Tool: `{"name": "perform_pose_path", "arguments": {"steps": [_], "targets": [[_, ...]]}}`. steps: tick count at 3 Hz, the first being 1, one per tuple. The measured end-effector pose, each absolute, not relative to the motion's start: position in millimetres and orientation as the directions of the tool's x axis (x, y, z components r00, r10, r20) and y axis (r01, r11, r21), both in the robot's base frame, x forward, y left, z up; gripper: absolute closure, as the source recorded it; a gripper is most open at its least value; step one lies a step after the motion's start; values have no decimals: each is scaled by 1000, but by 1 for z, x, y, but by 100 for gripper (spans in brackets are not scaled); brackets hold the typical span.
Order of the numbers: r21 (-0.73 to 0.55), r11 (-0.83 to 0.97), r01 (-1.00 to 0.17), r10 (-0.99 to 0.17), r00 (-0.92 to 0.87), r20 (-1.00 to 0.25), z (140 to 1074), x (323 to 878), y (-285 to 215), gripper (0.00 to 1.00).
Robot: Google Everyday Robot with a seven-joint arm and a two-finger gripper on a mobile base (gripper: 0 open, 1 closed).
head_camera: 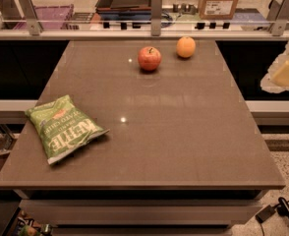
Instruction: Move orange near green jalapeno chip bag
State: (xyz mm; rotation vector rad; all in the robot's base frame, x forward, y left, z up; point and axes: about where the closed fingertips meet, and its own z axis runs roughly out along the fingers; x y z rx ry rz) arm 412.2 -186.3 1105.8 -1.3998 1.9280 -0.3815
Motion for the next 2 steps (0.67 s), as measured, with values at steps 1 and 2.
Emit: {"name": "perform_pose_path", "arguments": {"steps": [1, 2], "targets": [[-607, 369, -704, -915, -158, -372, 1106, 412, -186, 0], [-607, 369, -704, -914, -158, -372, 1106, 412, -186, 0]]}}
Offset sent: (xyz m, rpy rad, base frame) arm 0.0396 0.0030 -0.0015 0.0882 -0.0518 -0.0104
